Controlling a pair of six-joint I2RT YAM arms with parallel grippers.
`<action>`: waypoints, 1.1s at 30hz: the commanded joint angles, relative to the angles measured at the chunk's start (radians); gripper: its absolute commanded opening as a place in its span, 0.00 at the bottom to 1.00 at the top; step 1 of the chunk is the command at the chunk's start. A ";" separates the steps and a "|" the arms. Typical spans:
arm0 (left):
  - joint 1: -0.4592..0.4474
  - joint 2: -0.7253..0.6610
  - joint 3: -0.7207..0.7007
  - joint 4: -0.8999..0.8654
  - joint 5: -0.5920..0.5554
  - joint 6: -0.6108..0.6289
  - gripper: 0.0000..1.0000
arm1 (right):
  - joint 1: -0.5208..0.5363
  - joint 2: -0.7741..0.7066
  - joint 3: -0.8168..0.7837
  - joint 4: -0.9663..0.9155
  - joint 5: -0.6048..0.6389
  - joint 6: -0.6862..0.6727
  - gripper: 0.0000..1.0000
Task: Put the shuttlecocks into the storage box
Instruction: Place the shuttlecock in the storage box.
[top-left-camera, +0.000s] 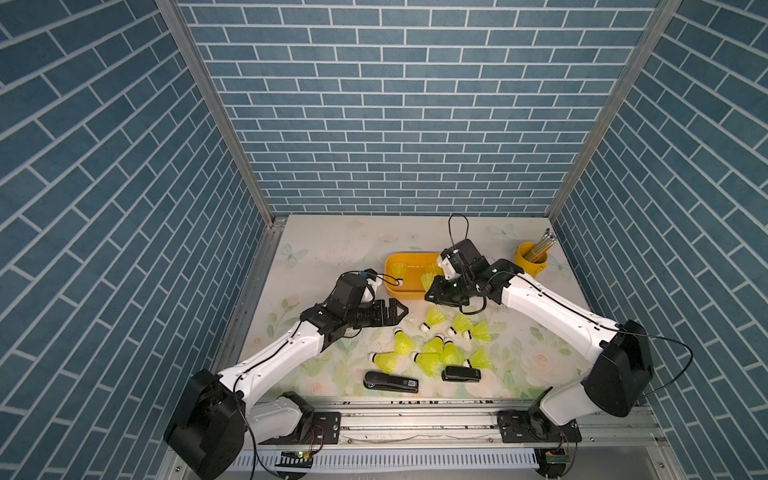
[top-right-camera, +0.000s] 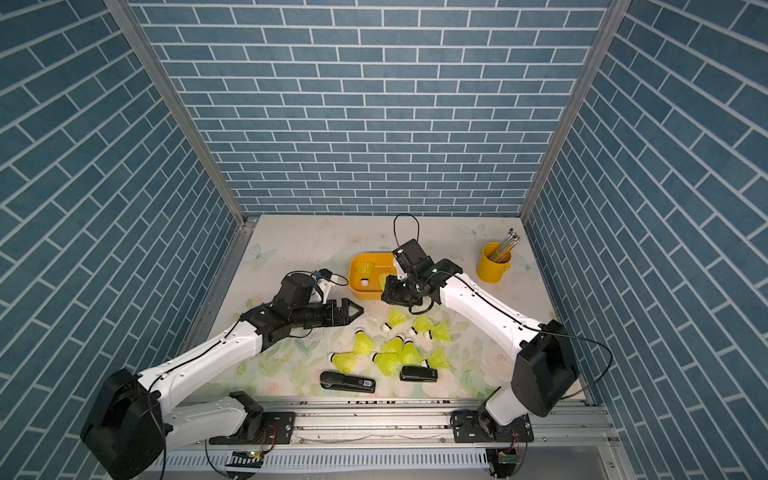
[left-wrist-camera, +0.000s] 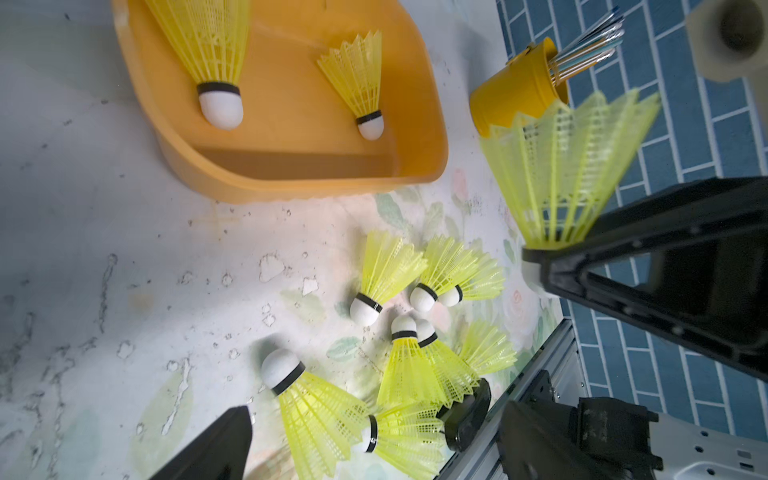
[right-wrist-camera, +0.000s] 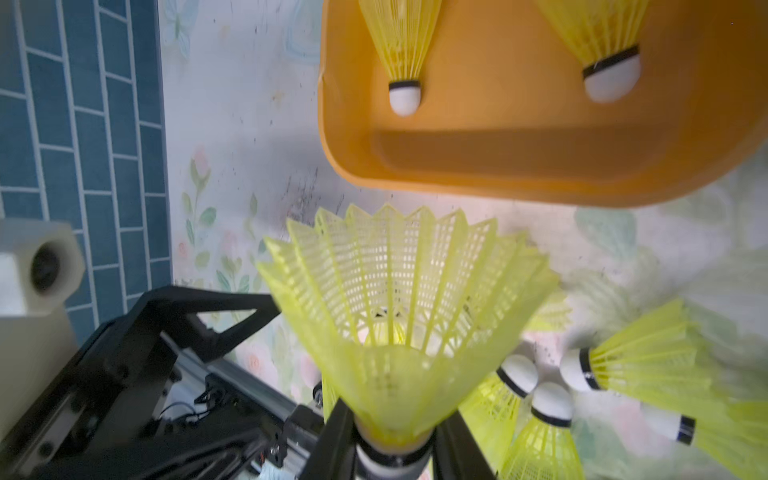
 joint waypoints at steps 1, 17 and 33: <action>0.031 0.023 0.050 0.018 0.020 -0.003 1.00 | -0.002 0.077 0.069 -0.021 0.093 -0.091 0.21; 0.130 0.199 0.182 0.074 0.003 0.018 1.00 | -0.060 0.403 0.353 -0.030 0.180 -0.334 0.18; 0.189 0.405 0.339 0.044 0.077 0.101 0.99 | -0.086 0.582 0.492 -0.065 0.127 -0.361 0.19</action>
